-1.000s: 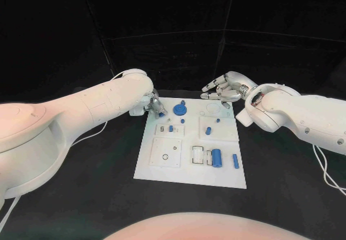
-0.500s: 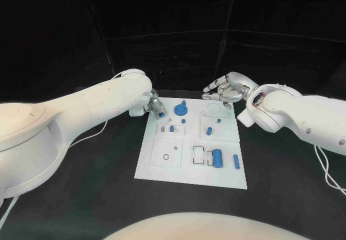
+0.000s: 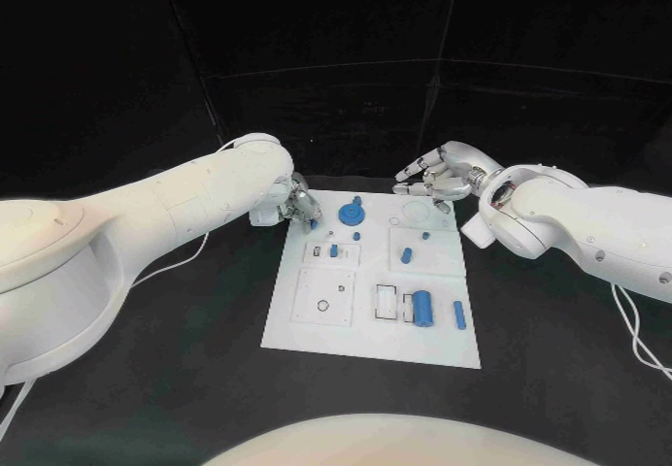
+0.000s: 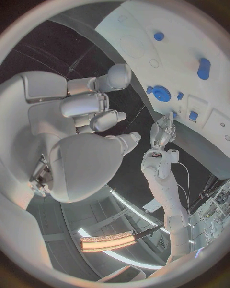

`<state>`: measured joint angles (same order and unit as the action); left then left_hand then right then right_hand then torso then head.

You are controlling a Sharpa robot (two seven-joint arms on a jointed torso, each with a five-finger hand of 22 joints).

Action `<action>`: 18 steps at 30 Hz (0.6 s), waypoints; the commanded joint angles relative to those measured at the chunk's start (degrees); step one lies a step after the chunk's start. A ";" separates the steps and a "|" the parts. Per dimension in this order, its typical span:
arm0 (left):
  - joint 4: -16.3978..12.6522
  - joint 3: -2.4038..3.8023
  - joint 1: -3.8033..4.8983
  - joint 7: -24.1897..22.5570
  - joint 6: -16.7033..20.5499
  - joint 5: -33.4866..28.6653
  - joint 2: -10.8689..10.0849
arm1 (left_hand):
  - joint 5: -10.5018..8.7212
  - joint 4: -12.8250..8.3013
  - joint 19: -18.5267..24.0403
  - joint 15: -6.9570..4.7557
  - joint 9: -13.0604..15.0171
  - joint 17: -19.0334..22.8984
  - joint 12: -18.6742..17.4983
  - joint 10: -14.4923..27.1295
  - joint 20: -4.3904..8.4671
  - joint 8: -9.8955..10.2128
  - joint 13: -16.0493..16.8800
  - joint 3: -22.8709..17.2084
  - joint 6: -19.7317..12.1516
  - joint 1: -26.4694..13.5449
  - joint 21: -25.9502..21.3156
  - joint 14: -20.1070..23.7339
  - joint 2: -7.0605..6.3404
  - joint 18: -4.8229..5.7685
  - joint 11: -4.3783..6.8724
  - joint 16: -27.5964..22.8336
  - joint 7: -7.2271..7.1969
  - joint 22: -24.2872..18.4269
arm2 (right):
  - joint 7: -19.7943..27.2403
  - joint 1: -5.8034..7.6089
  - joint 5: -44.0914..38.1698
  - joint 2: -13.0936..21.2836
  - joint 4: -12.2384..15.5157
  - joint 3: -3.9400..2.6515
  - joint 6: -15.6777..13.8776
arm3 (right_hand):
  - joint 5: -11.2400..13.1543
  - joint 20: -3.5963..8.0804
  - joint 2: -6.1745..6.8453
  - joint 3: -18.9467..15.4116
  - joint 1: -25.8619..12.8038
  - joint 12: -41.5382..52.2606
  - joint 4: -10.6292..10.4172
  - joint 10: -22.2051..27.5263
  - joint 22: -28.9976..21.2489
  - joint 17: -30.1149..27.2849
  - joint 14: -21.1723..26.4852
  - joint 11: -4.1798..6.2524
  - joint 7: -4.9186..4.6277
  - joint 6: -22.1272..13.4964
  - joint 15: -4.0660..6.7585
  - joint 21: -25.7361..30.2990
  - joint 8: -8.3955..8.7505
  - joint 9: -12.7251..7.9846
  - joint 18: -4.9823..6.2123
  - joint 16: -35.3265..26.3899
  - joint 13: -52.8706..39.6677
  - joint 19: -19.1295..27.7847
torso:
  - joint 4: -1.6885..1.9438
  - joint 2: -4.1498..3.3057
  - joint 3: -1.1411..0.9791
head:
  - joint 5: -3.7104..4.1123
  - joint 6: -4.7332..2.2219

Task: Assemble the parts on the task board

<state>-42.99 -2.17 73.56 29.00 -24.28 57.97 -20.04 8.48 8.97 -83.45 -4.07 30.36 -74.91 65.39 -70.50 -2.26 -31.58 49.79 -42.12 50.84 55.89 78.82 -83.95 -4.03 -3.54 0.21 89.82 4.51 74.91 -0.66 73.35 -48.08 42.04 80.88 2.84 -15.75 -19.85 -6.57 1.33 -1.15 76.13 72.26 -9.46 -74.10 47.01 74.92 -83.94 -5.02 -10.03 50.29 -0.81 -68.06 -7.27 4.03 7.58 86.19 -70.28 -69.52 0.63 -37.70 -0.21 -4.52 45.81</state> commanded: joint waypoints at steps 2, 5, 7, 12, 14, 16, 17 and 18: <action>0.02 -0.33 -0.68 0.54 -2.27 -0.60 -0.14 | 0.26 -11.60 0.15 0.44 0.10 -15.09 -0.28 0.38 -0.32 -0.43 -0.15 -12.09 -0.26 0.06 -0.32 -6.05 0.62 0.11 -0.24 0.18 0.12 2.52 | 0.07 0.10 0.13 0.00 0.03 -0.03 0.62 | -0.30 0.09 -0.32 -0.42 -0.23 0.19 -0.07 0.01 0.00 7.82 -4.31 0.11 0.09 -0.29 0.39 0.32 -0.24 -0.08 0.26 -0.28 -0.07 0.11 | 0.00 -0.02 -0.01 | 0.01 0.01; 0.07 -0.33 -0.67 0.45 -2.29 -0.79 -0.21 | 0.31 -11.91 0.14 0.45 0.16 -15.09 -0.33 0.42 -0.34 -0.50 -0.28 -12.61 -0.28 -0.11 -0.30 -6.05 0.69 0.11 -0.26 0.18 0.13 2.56 | 0.04 0.10 0.13 0.00 0.01 -0.03 0.73 | -0.30 0.09 -0.32 -0.42 -0.23 0.19 -0.07 0.01 0.00 7.82 -4.31 0.11 0.09 -0.29 0.39 0.32 -0.24 -0.08 0.26 -0.28 -0.07 0.11 | -0.02 0.00 0.01 | -0.04 0.03; 0.11 -0.33 -0.67 0.40 -2.30 -0.93 -0.25 | 0.32 -12.15 0.15 0.45 0.20 -15.09 -0.36 0.45 -0.35 -0.55 -0.36 -12.94 -0.29 -0.16 -0.31 -6.05 0.76 0.11 -0.26 0.18 0.14 2.56 | 0.03 0.10 0.13 0.00 0.00 -0.03 0.77 | -0.30 0.09 -0.32 -0.42 -0.23 0.19 -0.07 0.01 0.00 7.82 -4.31 0.11 0.09 -0.29 0.39 0.32 -0.24 -0.08 0.26 -0.28 -0.07 0.11 | -0.02 0.00 0.00 | -0.03 -0.01; 0.18 -0.33 -0.67 0.35 -2.36 -1.06 -0.32 | 0.33 -12.62 0.19 0.45 0.28 -15.09 -0.43 0.51 -0.35 -0.64 -0.52 -13.50 -0.28 -0.19 -0.36 -6.05 0.87 0.09 -0.26 0.18 0.14 2.53 | -0.01 0.10 0.13 0.00 -0.01 -0.03 0.89 | -0.30 0.09 -0.32 -0.42 -0.23 0.19 -0.07 0.01 0.00 7.82 -4.31 0.11 0.09 -0.29 0.39 0.32 -0.24 -0.08 0.26 -0.28 -0.07 0.11 | -0.02 0.00 -0.01 | -0.02 -0.03; 0.17 -0.33 -0.67 0.37 -2.42 -1.08 -0.42 | 0.33 -12.74 0.19 0.45 0.30 -15.09 -0.46 0.54 -0.36 -0.67 -0.57 -13.60 -0.27 -0.20 -0.35 -6.05 0.86 0.09 -0.25 0.18 0.14 2.54 | -0.03 0.10 0.13 0.02 0.01 -0.03 0.93 | -0.30 0.09 -0.32 -0.42 -0.23 0.19 -0.07 0.01 0.00 7.82 -4.31 0.11 0.09 -0.29 0.39 0.32 -0.24 -0.08 0.26 -0.28 -0.07 0.11 | -0.02 -0.02 -0.03 | -0.04 -0.01; 0.17 -0.33 -0.66 0.38 -2.45 -1.10 -0.56 | 0.33 -12.78 0.19 0.45 0.31 -15.09 -0.46 0.55 -0.36 -0.68 -0.59 -13.63 -0.27 -0.20 -0.36 -6.05 0.85 0.09 -0.25 0.18 0.14 2.54 | -0.06 0.10 0.13 0.03 0.01 -0.03 0.96 | -0.30 0.09 -0.32 -0.42 -0.23 0.19 -0.07 0.01 0.00 7.82 -4.31 0.11 0.09 -0.29 0.39 0.32 -0.24 -0.08 0.26 -0.28 -0.07 0.11 | -0.02 -0.03 -0.01 | 0.00 -0.06; 0.17 -0.33 -0.66 0.39 -2.47 -1.10 -0.63 | 0.35 -12.87 0.20 0.45 0.32 -15.09 -0.48 0.57 -0.36 -0.71 -0.62 -13.69 -0.27 -0.21 -0.36 -6.05 0.83 0.09 -0.25 0.18 0.14 2.54 | -0.06 0.10 0.13 0.04 0.01 -0.03 0.97 | -0.30 0.09 -0.32 -0.42 -0.23 0.19 -0.07 0.01 0.00 7.82 -4.31 0.11 0.09 -0.29 0.39 0.32 -0.24 -0.08 0.26 -0.28 -0.07 0.11 | -0.02 -0.03 -0.01 | 0.00 -0.06; 0.16 -0.33 -0.65 0.38 -2.48 -1.10 -0.72 | 0.35 -12.88 0.20 0.45 0.33 -15.09 -0.48 0.57 -0.36 -0.71 -0.63 -13.69 -0.27 -0.21 -0.36 -6.05 0.83 0.09 -0.25 0.18 0.14 2.54 | -0.07 0.10 0.13 0.05 0.01 -0.03 0.99 | -0.30 0.09 -0.32 -0.42 -0.23 0.19 -0.07 0.01 0.00 7.82 -4.31 0.11 0.09 -0.29 0.39 0.32 -0.24 -0.08 0.26 -0.28 -0.07 0.11 | 0.00 0.00 0.00 | 0.01 -0.04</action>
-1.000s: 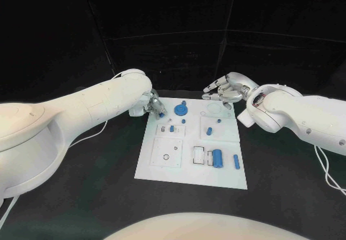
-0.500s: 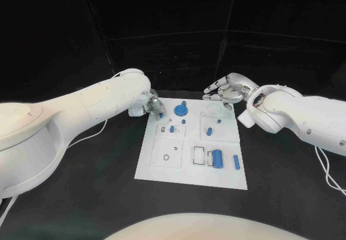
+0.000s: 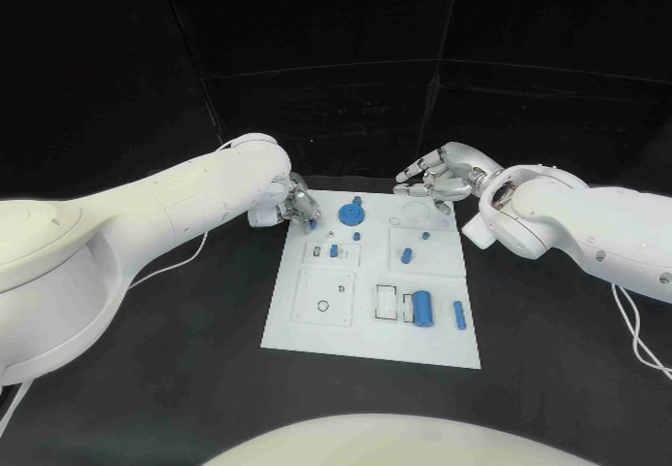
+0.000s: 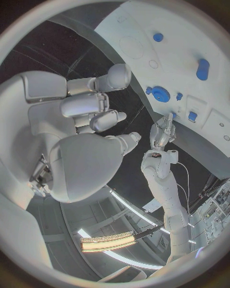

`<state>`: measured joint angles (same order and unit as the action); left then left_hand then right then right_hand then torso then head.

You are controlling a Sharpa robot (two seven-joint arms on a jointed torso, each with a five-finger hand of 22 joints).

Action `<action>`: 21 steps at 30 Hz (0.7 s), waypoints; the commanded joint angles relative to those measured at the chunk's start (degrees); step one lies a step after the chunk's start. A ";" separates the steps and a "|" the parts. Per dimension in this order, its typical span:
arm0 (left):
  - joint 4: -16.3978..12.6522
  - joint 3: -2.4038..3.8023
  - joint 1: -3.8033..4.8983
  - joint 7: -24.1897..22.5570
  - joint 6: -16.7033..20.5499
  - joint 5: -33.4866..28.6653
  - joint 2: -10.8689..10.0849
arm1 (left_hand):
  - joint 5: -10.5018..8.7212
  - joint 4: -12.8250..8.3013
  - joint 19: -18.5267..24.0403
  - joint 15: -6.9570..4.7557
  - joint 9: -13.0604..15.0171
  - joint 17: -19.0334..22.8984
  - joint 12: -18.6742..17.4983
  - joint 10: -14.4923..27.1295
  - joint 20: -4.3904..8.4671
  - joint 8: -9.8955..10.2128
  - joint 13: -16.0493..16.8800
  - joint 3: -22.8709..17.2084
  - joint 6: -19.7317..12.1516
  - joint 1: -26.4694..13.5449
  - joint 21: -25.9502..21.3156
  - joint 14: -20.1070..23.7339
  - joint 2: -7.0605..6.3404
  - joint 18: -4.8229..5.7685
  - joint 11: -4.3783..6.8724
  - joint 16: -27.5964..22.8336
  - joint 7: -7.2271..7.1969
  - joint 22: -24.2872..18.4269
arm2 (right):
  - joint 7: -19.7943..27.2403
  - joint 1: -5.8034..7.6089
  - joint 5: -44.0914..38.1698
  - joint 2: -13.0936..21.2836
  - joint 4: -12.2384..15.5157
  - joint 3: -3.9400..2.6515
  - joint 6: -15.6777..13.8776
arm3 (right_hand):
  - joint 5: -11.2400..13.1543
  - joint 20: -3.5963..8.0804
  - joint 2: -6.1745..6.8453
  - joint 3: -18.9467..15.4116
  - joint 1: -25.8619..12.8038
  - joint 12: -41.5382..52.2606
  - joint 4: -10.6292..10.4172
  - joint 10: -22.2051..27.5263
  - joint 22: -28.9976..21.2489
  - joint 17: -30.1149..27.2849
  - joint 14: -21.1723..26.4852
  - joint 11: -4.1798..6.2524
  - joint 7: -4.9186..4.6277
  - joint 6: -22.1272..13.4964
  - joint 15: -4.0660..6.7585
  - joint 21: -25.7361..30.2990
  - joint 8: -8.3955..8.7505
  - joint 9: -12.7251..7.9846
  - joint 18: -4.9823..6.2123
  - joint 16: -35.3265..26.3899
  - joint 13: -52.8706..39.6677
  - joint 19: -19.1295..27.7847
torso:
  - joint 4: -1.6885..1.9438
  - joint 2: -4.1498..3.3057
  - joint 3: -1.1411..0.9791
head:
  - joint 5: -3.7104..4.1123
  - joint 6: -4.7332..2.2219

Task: Assemble the parts on the task board

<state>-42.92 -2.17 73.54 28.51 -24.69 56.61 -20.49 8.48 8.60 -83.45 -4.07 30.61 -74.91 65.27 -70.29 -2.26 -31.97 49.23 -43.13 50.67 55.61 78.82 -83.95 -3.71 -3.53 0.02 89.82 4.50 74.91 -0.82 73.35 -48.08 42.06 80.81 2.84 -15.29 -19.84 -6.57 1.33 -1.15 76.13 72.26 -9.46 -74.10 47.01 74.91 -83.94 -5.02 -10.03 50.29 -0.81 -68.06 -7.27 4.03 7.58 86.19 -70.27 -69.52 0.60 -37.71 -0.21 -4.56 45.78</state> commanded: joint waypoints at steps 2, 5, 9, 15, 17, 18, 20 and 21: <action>0.06 -0.32 -0.62 0.85 -2.04 0.24 -0.46 | 0.41 -12.74 0.21 0.45 0.11 -15.09 -0.40 0.41 -0.35 -0.36 -0.14 -12.85 -0.11 0.07 -0.37 -6.05 0.46 0.08 -0.06 0.18 0.15 2.54 | 0.08 0.10 0.13 0.05 0.07 -0.03 0.55 | -0.30 0.09 -0.33 -0.42 -0.23 0.19 -0.07 0.01 0.00 7.83 -4.31 0.11 0.09 -0.29 0.39 0.32 -0.24 -0.08 0.26 -0.28 -0.08 0.11 | 0.05 0.01 -0.03 | 0.01 -0.03; -0.01 -0.32 -0.60 0.75 -1.93 0.24 -0.77 | 0.56 -13.10 0.20 0.45 0.16 -15.09 -0.42 0.45 -0.35 -0.42 -0.20 -13.11 -0.13 0.08 -0.35 -6.05 0.42 0.08 -0.06 0.18 0.15 2.58 | 0.08 0.10 0.13 0.07 0.07 -0.03 0.58 | -0.30 0.09 -0.33 -0.42 -0.23 0.19 -0.07 0.01 0.00 7.83 -4.31 0.11 0.09 -0.29 0.39 0.32 -0.24 -0.08 0.26 -0.28 -0.08 0.11 | 0.04 -0.03 -0.02 | 0.00 -0.06; -0.15 -0.32 -0.57 0.52 -1.78 0.24 -1.10 | 0.69 -13.47 0.18 0.44 0.19 -15.09 -0.38 0.42 -0.35 -0.46 -0.18 -13.37 -0.12 0.15 -0.30 -6.05 0.41 0.10 -0.04 0.18 0.13 2.65 | 0.07 0.10 0.13 0.08 0.07 -0.03 0.63 | -0.30 0.09 -0.33 -0.42 -0.23 0.19 -0.07 0.01 0.00 7.83 -4.31 0.11 0.09 -0.29 0.39 0.32 -0.24 -0.08 0.26 -0.28 -0.08 0.11 | 0.04 0.00 -0.03 | -0.02 -0.09; -0.44 -0.31 -0.53 0.02 -1.51 0.23 -1.44 | 0.78 -13.80 0.15 0.41 0.20 -15.09 -0.31 0.34 -0.33 -0.50 -0.11 -13.63 -0.06 0.29 -0.24 -6.05 0.51 0.11 0.00 0.18 0.07 2.73 | 0.07 0.10 0.13 0.12 0.07 -0.03 0.67 | -0.30 0.09 -0.33 -0.42 -0.23 0.19 -0.07 0.01 0.00 7.83 -4.31 0.11 0.09 -0.29 0.39 0.32 -0.24 -0.08 0.26 -0.28 -0.08 0.11 | 0.02 -0.02 0.01 | -0.01 -0.08; -0.51 -0.31 -0.52 -0.13 -1.39 0.23 -1.52 | 0.79 -13.81 0.15 0.40 0.20 -15.09 -0.30 0.33 -0.33 -0.50 -0.12 -13.64 -0.05 0.30 -0.24 -6.05 0.51 0.11 0.01 0.18 0.06 2.73 | 0.07 0.10 0.13 0.13 0.07 -0.03 0.69 | -0.30 0.09 -0.33 -0.42 -0.23 0.19 -0.07 0.01 0.00 7.83 -4.31 0.11 0.09 -0.29 0.39 0.32 -0.24 -0.08 0.26 -0.28 -0.08 0.11 | 0.01 -0.01 0.01 | -0.03 -0.14; -0.55 -0.31 -0.52 -0.22 -1.32 0.23 -1.57 | 0.79 -13.81 0.15 0.40 0.20 -15.09 -0.30 0.33 -0.33 -0.50 -0.12 -13.64 -0.05 0.30 -0.24 -6.05 0.51 0.11 0.01 0.18 0.06 2.73 | 0.07 0.10 0.13 0.15 0.08 -0.03 0.69 | -0.41 0.09 -0.32 -0.46 -0.23 0.20 -0.08 0.02 -0.01 7.81 -4.30 0.11 0.09 -0.30 0.39 0.33 -0.25 -0.08 0.26 -0.29 -0.07 0.11 | 0.01 0.00 0.01 | -0.04 -0.11; -0.59 -0.31 -0.51 -0.37 -1.20 0.17 -1.64 | 0.79 -13.86 0.20 0.40 0.20 -15.09 -0.41 0.41 -0.33 -0.50 -0.29 -13.69 -0.04 0.32 -0.33 -6.05 0.55 0.08 0.02 0.18 0.06 2.63 | 0.06 0.10 0.13 0.18 0.09 -0.03 0.69 | -0.55 0.09 -0.31 -0.50 -0.23 0.20 -0.09 0.03 -0.02 7.80 -4.30 0.11 0.09 -0.31 0.39 0.34 -0.26 -0.08 0.26 -0.30 -0.07 0.11 | 0.02 -0.03 0.00 | -0.03 -0.12; -0.61 -0.30 -0.51 -0.43 -1.13 0.06 -1.68 | 0.79 -13.86 0.21 0.40 0.20 -15.09 -0.41 0.42 -0.33 -0.50 -0.30 -13.69 -0.04 0.32 -0.33 -6.05 0.55 0.08 0.02 0.18 0.05 2.63 | 0.05 0.10 0.13 0.19 0.09 -0.03 0.69 | -0.55 0.09 -0.31 -0.50 -0.23 0.20 -0.09 0.03 -0.02 7.80 -4.30 0.11 0.09 -0.31 0.39 0.34 -0.26 -0.08 0.26 -0.30 -0.07 0.11 | 0.02 -0.03 -0.01 | -0.03 -0.14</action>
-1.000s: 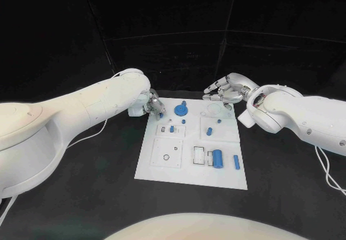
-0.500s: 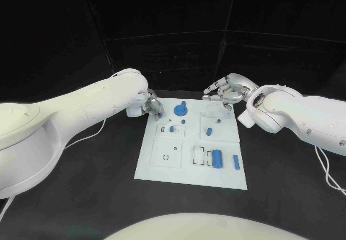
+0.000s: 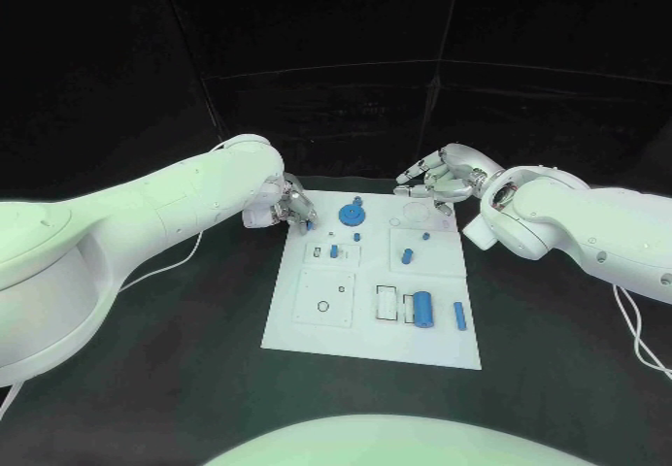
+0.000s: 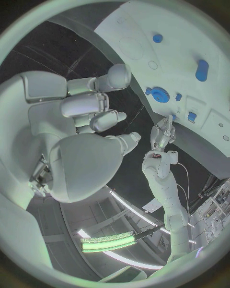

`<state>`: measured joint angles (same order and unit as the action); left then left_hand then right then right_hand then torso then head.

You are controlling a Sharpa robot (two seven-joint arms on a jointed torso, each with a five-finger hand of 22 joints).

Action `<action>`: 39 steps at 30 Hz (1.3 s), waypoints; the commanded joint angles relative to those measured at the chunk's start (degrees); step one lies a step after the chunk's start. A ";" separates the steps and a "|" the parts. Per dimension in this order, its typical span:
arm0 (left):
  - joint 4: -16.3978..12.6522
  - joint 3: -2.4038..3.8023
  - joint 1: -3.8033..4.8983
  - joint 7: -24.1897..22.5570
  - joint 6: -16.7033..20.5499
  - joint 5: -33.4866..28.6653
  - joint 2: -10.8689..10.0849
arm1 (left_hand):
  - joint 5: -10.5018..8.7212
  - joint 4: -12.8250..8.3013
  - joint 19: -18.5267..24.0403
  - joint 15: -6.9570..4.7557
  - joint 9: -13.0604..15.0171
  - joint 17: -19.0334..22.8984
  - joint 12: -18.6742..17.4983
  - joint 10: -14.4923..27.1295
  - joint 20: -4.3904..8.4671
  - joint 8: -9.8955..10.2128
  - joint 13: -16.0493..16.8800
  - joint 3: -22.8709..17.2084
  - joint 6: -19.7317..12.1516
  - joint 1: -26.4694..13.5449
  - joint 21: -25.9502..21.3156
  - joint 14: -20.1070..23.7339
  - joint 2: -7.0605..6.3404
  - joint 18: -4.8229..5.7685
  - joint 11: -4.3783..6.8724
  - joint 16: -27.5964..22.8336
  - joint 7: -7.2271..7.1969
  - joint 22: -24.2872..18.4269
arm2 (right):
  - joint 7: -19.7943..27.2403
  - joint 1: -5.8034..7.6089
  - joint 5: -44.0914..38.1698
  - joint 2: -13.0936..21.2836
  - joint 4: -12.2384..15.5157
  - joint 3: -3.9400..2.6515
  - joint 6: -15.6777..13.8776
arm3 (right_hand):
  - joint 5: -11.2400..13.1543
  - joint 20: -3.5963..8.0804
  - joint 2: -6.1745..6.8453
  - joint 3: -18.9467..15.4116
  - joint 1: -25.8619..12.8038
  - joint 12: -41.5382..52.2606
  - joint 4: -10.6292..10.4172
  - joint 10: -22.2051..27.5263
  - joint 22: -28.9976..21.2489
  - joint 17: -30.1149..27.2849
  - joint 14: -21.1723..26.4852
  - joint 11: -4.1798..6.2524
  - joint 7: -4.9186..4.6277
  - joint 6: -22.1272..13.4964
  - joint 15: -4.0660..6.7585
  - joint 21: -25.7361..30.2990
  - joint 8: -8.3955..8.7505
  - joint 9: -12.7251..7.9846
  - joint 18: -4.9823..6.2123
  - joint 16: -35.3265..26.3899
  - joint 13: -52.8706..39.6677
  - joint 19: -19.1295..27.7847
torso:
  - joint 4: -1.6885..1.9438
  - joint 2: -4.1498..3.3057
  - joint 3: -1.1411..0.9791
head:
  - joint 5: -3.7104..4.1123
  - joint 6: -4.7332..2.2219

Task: Assemble the parts on the task board

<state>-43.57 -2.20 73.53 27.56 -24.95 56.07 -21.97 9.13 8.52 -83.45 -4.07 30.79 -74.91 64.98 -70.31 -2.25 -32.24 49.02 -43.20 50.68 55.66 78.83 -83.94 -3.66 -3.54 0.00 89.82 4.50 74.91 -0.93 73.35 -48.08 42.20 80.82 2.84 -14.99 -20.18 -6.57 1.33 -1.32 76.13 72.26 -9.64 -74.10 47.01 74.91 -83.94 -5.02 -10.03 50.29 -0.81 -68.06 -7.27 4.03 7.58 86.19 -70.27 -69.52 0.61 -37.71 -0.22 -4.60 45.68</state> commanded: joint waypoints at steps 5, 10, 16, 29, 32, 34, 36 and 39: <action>-0.04 -0.27 -0.49 -0.02 -0.66 0.07 -0.45 | 0.16 -13.73 0.32 0.41 -0.02 -15.09 -0.65 0.87 -0.32 -0.18 -0.89 -13.79 -0.08 0.22 -0.51 -6.06 0.69 0.03 -0.01 0.18 0.13 2.45 | 0.17 0.10 0.14 0.08 0.07 -0.03 0.43 | -0.21 0.09 -0.31 -0.32 -0.23 0.20 0.09 0.03 -0.02 7.80 -4.30 0.11 0.09 -0.30 0.39 0.34 -0.26 -0.08 0.26 -0.30 -0.07 0.11 | 0.00 -0.04 0.02 | 0.00 -0.03; -0.39 -0.27 -0.48 -0.56 -1.34 -0.60 -0.92 | 0.19 -13.68 0.82 0.77 -0.45 -15.09 -2.32 2.60 -0.52 0.66 -3.15 -14.98 -1.09 -0.27 -1.21 -6.06 1.18 -0.15 -0.54 0.18 0.79 1.78 | 0.15 0.10 0.14 0.11 0.03 -0.03 0.54 | -0.21 0.09 -0.31 -0.32 -0.23 0.20 0.09 0.03 -0.02 7.80 -4.30 0.11 0.09 -0.30 0.39 0.34 -0.26 -0.08 0.26 -0.30 -0.07 0.11 | 0.02 -0.03 0.03 | -0.08 -0.03; -0.90 -0.27 -0.48 -0.73 -2.19 -1.63 -1.60 | 0.15 -14.03 1.24 1.17 -1.18 -15.09 -3.09 3.76 -0.86 1.68 -4.44 -16.23 -1.76 -0.67 -1.73 -6.06 1.36 -0.30 -1.01 0.18 1.31 1.32 | 0.13 0.10 0.14 0.10 -0.02 -0.03 0.69 | -0.21 0.09 -0.31 -0.32 -0.23 0.20 0.09 0.03 -0.02 7.80 -4.30 0.11 0.09 -0.30 0.39 0.34 -0.26 -0.08 0.26 -0.30 -0.07 0.11 | 0.09 -0.03 0.04 | -0.17 -0.08; -1.23 -0.28 -0.42 -0.61 -2.50 -2.25 -2.05 | 0.16 -14.61 1.27 1.33 -1.78 -15.09 -3.05 4.04 -1.04 2.31 -4.67 -17.18 -1.75 -0.68 -1.66 -6.06 1.51 -0.31 -1.18 0.18 1.50 1.45 | 0.03 0.09 0.14 0.07 -0.09 -0.03 0.92 | -0.21 0.09 -0.31 -0.32 -0.23 0.20 0.09 0.03 -0.02 7.80 -4.30 0.11 0.09 -0.30 0.39 0.34 -0.26 -0.08 0.26 -0.30 -0.07 0.11 | -0.01 -0.01 0.01 | -0.32 -0.03; -1.26 -0.28 -0.42 -0.66 -2.25 -2.26 -2.00 | 0.15 -14.67 1.24 1.34 -1.82 -15.09 -3.01 4.01 -1.05 2.33 -4.64 -17.24 -1.69 -0.65 -1.60 -6.06 1.53 -0.29 -1.18 0.18 1.49 1.52 | 0.02 0.09 0.14 0.07 -0.09 -0.03 0.93 | -0.21 0.09 -0.31 -0.32 -0.23 0.20 0.09 0.03 -0.02 7.80 -4.30 0.11 0.09 -0.30 0.39 0.34 -0.26 -0.08 0.26 -0.30 -0.07 0.11 | -0.03 -0.01 0.01 | -0.30 -0.02; -1.29 -0.28 -0.41 -0.76 -1.95 -2.27 -1.98 | 0.14 -14.72 1.21 1.34 -1.86 -15.09 -2.97 3.98 -1.06 2.33 -4.63 -17.28 -1.61 -0.64 -1.55 -6.06 1.56 -0.28 -1.17 0.18 1.48 1.57 | 0.02 0.09 0.14 0.06 -0.09 -0.03 0.93 | -0.21 0.09 -0.31 -0.32 -0.23 0.20 0.09 0.03 -0.02 7.80 -4.30 0.11 0.09 -0.30 0.39 0.34 -0.26 -0.08 0.26 -0.30 -0.07 0.11 | -0.01 0.00 0.00 | -0.27 -0.03; -1.37 -0.28 -0.41 -0.95 -1.55 -2.27 -2.01 | 0.11 -14.74 1.20 1.34 -1.87 -15.09 -2.92 3.93 -1.07 2.32 -4.60 -17.27 -1.53 -0.62 -1.52 -6.06 1.57 -0.27 -1.17 0.18 1.47 1.60 | 0.03 0.09 0.14 0.08 -0.09 -0.03 0.93 | -0.21 0.09 -0.31 -0.32 -0.23 0.20 0.09 0.03 -0.02 7.80 -4.30 0.11 0.09 -0.30 0.39 0.34 -0.26 -0.08 0.26 -0.30 -0.07 0.11 | -0.01 -0.01 0.01 | -0.26 -0.07; -1.78 -0.28 -0.41 -2.21 -0.32 -2.27 -2.28 | 0.00 -14.95 1.21 1.32 -1.96 -15.09 -2.80 3.77 -1.09 2.28 -4.64 -17.08 -1.25 -0.36 -1.51 -6.06 1.62 -0.28 -1.11 0.18 1.37 1.63 | 0.05 0.09 0.14 0.10 -0.10 -0.03 0.91 | -0.21 0.09 -0.31 -0.32 -0.23 0.20 0.09 0.03 -0.02 7.80 -4.30 0.11 0.09 -0.30 0.39 0.34 -0.26 -0.08 0.26 -0.30 -0.07 0.11 | 0.00 -0.01 0.01 | -0.21 -0.08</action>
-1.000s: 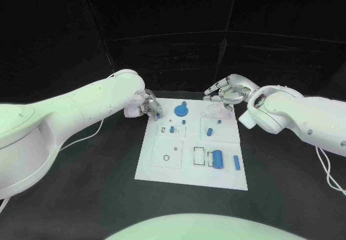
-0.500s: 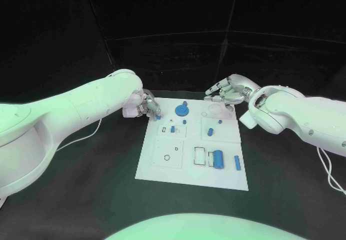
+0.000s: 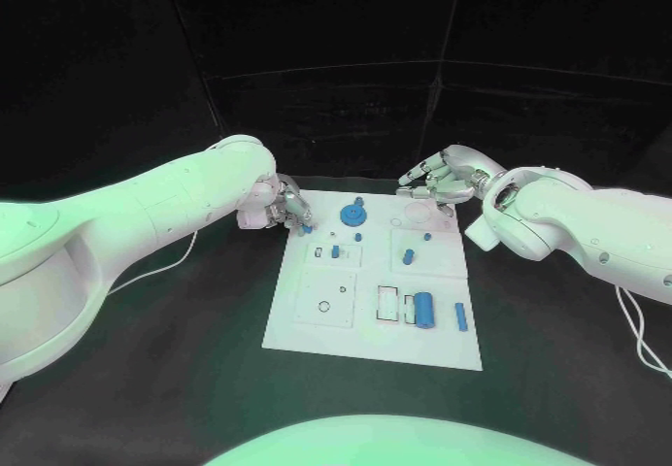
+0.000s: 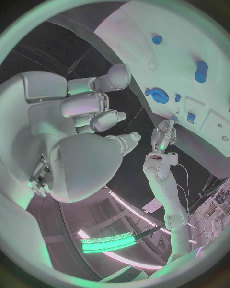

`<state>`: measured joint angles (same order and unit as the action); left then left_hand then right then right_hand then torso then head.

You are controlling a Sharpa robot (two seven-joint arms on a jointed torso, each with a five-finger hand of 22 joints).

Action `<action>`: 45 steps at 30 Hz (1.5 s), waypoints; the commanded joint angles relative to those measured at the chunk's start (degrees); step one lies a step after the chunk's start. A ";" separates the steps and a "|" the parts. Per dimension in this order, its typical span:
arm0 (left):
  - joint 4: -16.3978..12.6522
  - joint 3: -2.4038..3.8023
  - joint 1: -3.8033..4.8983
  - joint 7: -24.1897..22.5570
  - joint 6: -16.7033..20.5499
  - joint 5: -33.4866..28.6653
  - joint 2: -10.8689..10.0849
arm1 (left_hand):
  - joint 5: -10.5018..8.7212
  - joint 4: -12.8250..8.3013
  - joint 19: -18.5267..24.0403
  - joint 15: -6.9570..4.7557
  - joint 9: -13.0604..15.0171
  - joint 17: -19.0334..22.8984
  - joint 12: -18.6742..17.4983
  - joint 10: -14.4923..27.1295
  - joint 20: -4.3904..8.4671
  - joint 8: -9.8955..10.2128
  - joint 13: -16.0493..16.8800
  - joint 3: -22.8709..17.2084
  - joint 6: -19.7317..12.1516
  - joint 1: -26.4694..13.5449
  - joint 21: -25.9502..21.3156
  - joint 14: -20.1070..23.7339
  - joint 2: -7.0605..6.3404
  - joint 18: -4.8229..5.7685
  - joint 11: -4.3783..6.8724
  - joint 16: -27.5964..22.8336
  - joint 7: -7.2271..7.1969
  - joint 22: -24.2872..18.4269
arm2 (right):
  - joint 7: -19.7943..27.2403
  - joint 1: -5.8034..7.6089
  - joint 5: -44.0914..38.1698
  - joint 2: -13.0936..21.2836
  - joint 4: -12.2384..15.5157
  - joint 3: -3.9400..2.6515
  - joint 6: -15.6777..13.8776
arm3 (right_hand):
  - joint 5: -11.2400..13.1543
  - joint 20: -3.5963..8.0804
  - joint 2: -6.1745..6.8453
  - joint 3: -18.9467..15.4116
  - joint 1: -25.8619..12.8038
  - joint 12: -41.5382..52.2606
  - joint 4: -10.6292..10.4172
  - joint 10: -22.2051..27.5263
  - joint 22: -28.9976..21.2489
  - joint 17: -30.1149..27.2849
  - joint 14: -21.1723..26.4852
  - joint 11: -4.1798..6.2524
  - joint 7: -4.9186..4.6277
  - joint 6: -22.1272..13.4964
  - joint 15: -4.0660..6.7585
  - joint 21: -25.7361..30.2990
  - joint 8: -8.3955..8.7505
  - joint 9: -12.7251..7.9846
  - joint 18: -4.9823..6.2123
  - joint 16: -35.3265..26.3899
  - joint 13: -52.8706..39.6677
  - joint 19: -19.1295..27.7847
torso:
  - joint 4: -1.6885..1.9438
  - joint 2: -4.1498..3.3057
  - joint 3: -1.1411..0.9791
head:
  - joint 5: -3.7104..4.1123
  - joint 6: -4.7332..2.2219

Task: Assemble the parts on the task board

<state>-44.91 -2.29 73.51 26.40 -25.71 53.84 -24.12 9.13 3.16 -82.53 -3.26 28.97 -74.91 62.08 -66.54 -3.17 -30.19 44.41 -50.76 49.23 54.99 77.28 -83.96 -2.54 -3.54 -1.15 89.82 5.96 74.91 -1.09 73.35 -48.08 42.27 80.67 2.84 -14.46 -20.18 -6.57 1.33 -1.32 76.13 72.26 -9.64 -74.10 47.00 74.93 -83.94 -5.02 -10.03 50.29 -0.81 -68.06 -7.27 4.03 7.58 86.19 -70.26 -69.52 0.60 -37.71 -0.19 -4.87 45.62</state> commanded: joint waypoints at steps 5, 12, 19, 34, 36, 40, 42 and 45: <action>-1.82 -0.20 -0.39 -3.73 3.13 0.01 -1.02 | -0.05 -9.99 0.25 0.37 -0.29 -15.09 0.58 -0.64 -0.12 0.08 0.39 -8.72 0.83 1.24 0.14 -6.04 0.57 -0.28 0.24 0.18 -0.32 1.76 | 0.22 0.09 0.13 0.05 0.05 -0.03 0.39 | -0.21 0.09 -0.31 -0.32 -0.23 0.20 0.09 0.03 -0.02 7.77 -4.30 0.11 0.09 -0.31 0.39 0.34 -0.26 -0.08 0.26 -0.30 -0.08 0.11 | 0.04 -0.04 0.01 | 0.17 -0.01; -6.28 -0.21 -0.24 -5.85 8.31 0.38 -3.86 | 5.51 -9.56 -0.13 0.16 -0.49 -15.09 1.15 -2.12 0.08 -0.36 0.89 -5.80 1.83 2.13 0.66 -6.04 -0.18 -0.13 0.48 0.18 -0.55 2.38 | 0.26 0.09 0.13 0.25 0.10 -0.03 0.37 | -0.21 0.09 -0.31 -0.32 -0.23 0.20 0.09 0.03 -0.02 7.77 -4.30 0.11 0.09 -0.31 0.39 0.34 -0.26 -0.08 0.26 -0.30 -0.08 0.11 | 0.08 0.04 -0.02 | 0.25 0.14; -12.23 -0.22 0.05 -5.98 12.83 0.54 -7.37 | 14.83 -9.62 -0.63 -0.36 -0.81 -15.09 1.92 -3.90 0.56 -1.17 1.88 -3.17 3.12 2.74 1.38 -6.04 -1.53 0.05 1.07 0.18 -1.18 3.21 | 0.33 0.09 0.13 0.39 0.01 -0.03 0.32 | -0.34 0.09 -0.32 -0.40 -0.26 0.22 0.04 0.03 -0.08 7.73 -4.29 0.11 0.08 -0.32 0.38 0.38 -0.28 -0.08 0.27 -0.33 -0.08 0.13 | 0.18 0.10 -0.05 | 0.10 0.08; -23.50 -0.36 0.14 1.35 17.22 2.05 -12.74 | 18.77 -9.52 -0.86 -0.74 -1.04 -15.09 2.42 -5.21 0.92 -2.09 2.59 -2.32 4.22 2.37 1.70 -6.04 -2.52 0.14 1.52 0.18 -1.68 3.62 | 0.29 0.09 0.13 0.60 -0.04 -0.02 0.30 | -0.34 0.09 -0.32 -0.40 -0.26 0.22 0.04 0.03 -0.08 7.73 -4.29 0.11 0.08 -0.32 0.38 0.38 -0.28 -0.08 0.27 -0.33 -0.08 0.13 | 0.03 0.07 -0.07 | -0.51 0.14; -24.50 -0.53 0.12 2.53 17.50 1.79 -13.09 | 18.80 -9.42 -0.88 -0.75 -1.04 -15.09 2.42 -5.26 0.94 -2.17 2.59 -2.26 4.29 2.19 1.72 -6.04 -2.54 0.14 1.54 0.18 -1.72 3.66 | 0.28 0.09 0.13 0.60 -0.05 -0.02 0.29 | -0.34 0.09 -0.32 -0.40 -0.26 0.22 0.04 0.03 -0.08 7.73 -4.29 0.11 0.08 -0.32 0.38 0.38 -0.28 -0.08 0.27 -0.33 -0.08 0.13 | 0.06 0.04 -0.08 | -0.58 0.18; -26.27 -1.28 0.10 4.49 18.23 1.37 -13.74 | 18.88 -9.05 -0.90 -0.84 -0.99 -15.09 2.38 -5.42 0.99 -2.56 2.58 -2.13 4.53 1.22 1.74 -6.04 -2.56 0.16 1.69 0.18 -1.90 3.71 | 0.27 0.09 0.13 0.54 -0.12 -0.02 0.31 | -0.34 0.09 -0.32 -0.40 -0.26 0.22 0.04 0.03 -0.08 7.73 -4.29 0.11 0.08 -0.32 0.38 0.38 -0.28 -0.08 0.27 -0.33 -0.08 0.13 | 0.06 0.07 -0.11 | -0.80 0.36; -26.87 -1.59 0.10 5.14 18.49 1.19 -13.92 | 18.79 -8.89 -0.93 -0.92 -0.83 -15.09 2.38 -5.59 1.05 -3.02 2.55 -1.66 4.76 0.49 1.75 -6.04 -2.68 0.16 1.87 0.18 -2.12 3.76 | 0.26 0.09 0.13 0.49 -0.17 -0.02 0.34 | -0.34 0.09 -0.32 -0.40 -0.26 0.22 0.04 0.03 -0.08 7.73 -4.29 0.11 0.08 -0.32 0.38 0.38 -0.28 -0.08 0.27 -0.33 -0.08 0.13 | 0.05 0.10 -0.12 | -0.86 0.46; -27.67 -2.20 0.08 5.98 18.89 0.74 -14.09 | 18.67 -8.73 -1.00 -1.08 -0.54 -15.09 2.45 -5.89 1.15 -3.71 2.64 -0.83 4.96 -0.19 1.79 -6.04 -2.65 0.20 2.07 0.18 -2.39 3.85 | 0.25 0.09 0.13 0.40 -0.25 -0.01 0.39 | -0.34 0.09 -0.32 -0.40 -0.26 0.22 0.04 0.03 -0.08 7.73 -4.29 0.11 0.08 -0.32 0.38 0.38 -0.28 -0.08 0.27 -0.33 -0.08 0.13 | -0.01 0.05 -0.12 | -0.99 0.49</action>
<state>-72.16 -4.44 73.52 29.53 -8.41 55.10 -38.17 28.17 -0.64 -83.46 -4.01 28.31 -74.91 64.31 -70.13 -2.25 -33.74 46.99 -46.95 51.41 55.17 78.71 -84.03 -5.32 -3.53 -1.01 89.83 6.05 74.91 -1.09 73.34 -48.08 42.73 80.40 2.86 -14.38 -20.18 -6.57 1.33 -1.32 76.13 72.26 -9.64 -74.10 47.00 74.91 -83.94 -5.02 -10.03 50.29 -0.81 -68.06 -7.27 4.03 7.58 86.19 -70.26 -69.52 0.64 -37.63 -0.30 -5.77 46.05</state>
